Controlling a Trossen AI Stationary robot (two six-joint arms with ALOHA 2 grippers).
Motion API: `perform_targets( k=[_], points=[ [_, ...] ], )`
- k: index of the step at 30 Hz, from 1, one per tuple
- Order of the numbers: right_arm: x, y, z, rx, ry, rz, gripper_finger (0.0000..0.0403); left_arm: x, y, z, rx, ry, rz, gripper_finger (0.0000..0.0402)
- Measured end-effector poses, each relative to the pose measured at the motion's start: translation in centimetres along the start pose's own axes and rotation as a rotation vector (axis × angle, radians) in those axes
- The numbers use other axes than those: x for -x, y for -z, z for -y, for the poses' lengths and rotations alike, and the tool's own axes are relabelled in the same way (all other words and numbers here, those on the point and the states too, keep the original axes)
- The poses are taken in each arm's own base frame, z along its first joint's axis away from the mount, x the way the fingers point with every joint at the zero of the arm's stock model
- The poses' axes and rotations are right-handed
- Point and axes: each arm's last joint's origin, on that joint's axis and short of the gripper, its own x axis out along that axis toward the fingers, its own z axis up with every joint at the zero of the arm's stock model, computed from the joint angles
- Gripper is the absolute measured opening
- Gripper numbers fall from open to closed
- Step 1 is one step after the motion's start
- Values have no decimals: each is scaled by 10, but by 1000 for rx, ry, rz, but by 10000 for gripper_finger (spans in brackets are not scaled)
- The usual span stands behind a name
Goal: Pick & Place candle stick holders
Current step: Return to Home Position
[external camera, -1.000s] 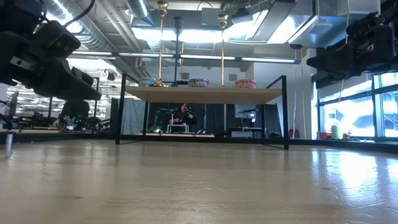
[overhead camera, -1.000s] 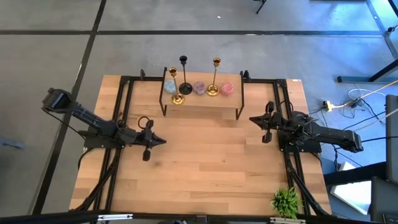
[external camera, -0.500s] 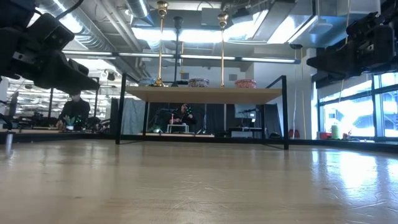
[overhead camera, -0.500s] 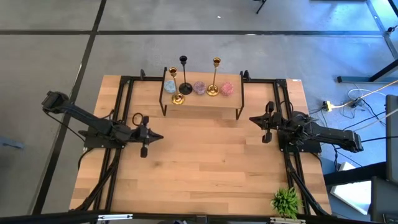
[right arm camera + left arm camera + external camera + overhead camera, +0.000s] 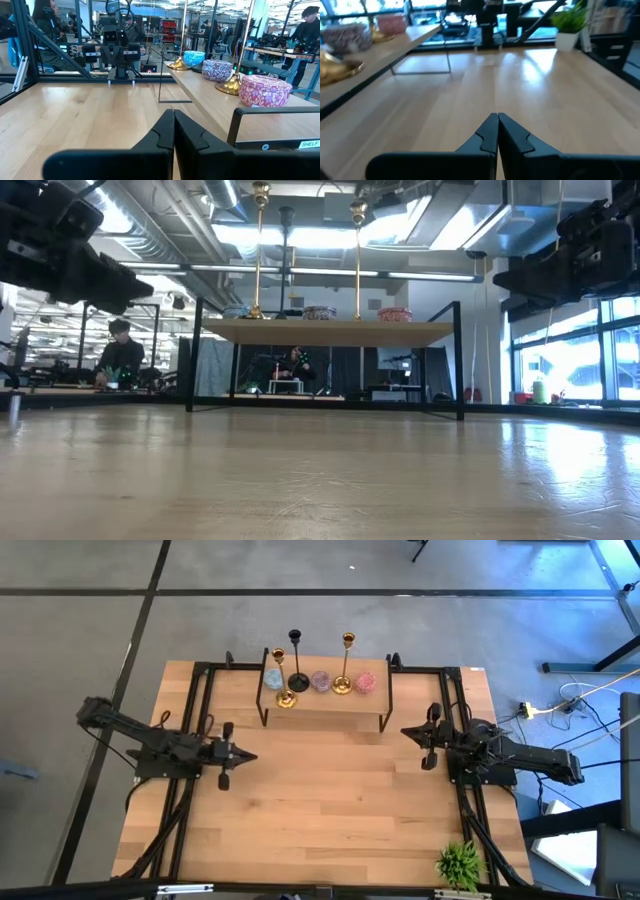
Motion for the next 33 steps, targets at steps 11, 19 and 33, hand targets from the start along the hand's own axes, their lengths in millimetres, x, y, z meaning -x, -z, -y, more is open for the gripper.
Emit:
perform_targets(
  k=[11,19,33],
  points=[
    [0,0,0,0,0,0,5,2,-6,-13,-42,68,76,1],
    [0,0,0,0,0,0,5,2,-6,-27,-42,21,80,1],
    [0,0,0,0,0,0,5,1,-5,-39,59,-77,71,1]
  ],
)
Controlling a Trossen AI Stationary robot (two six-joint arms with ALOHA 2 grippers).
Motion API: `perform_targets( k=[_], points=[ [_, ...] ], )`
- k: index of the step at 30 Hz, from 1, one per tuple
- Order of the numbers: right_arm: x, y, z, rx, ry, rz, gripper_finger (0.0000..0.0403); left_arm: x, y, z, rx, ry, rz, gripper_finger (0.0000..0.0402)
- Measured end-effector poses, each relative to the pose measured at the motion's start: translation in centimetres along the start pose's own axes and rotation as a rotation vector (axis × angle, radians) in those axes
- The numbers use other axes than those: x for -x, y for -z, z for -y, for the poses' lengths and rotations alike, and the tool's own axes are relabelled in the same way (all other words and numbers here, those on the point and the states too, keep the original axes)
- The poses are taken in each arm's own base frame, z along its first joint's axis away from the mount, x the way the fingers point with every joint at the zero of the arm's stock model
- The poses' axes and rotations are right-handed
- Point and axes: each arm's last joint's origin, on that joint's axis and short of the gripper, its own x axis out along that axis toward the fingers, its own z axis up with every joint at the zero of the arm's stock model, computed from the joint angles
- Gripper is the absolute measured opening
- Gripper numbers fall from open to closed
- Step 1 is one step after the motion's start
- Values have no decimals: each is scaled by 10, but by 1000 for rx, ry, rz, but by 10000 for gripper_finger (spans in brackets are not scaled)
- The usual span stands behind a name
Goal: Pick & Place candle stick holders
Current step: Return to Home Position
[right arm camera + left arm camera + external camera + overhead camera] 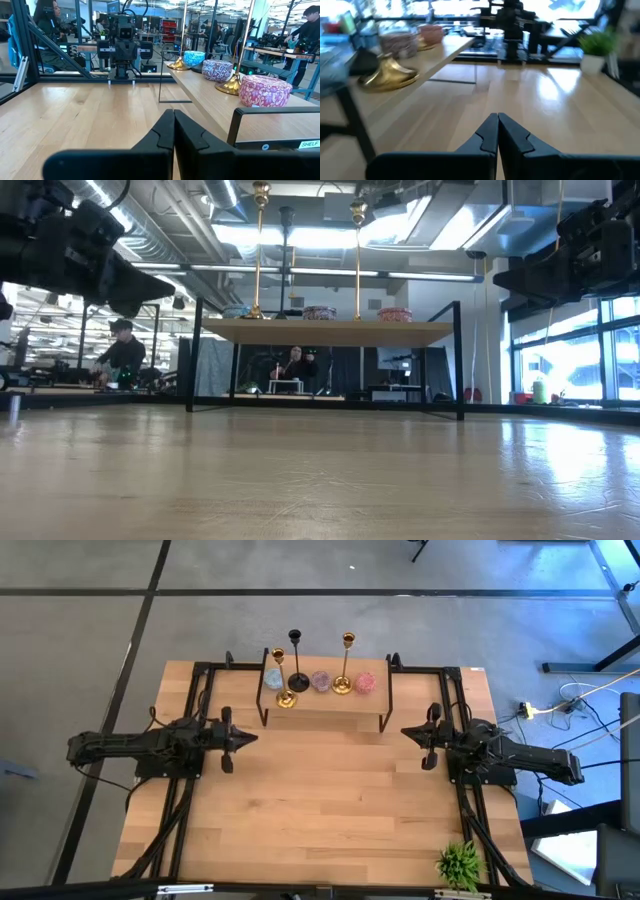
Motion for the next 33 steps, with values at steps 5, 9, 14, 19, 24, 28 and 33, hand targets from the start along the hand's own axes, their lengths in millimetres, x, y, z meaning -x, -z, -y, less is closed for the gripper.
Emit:
perform_targets(
  k=[5,9,14,19,24,28,33],
  points=[
    [0,0,0,0,0,0,5,-1,0,-1,110,-36,-4,1],
    [0,0,0,0,0,0,5,-1,1,-1,102,-35,-7,1],
    [0,0,0,0,0,0,5,-1,0,-1,102,-35,-6,1],
    [0,0,0,0,0,0,5,-1,0,-1,66,-36,-7,1],
    [0,0,0,0,0,0,5,-1,0,-1,-35,-37,-8,1],
    [0,0,0,0,0,0,5,-1,0,-1,2,-37,-7,1],
    [0,0,0,0,0,0,5,-1,0,-1,30,-37,-7,1]
  ],
)
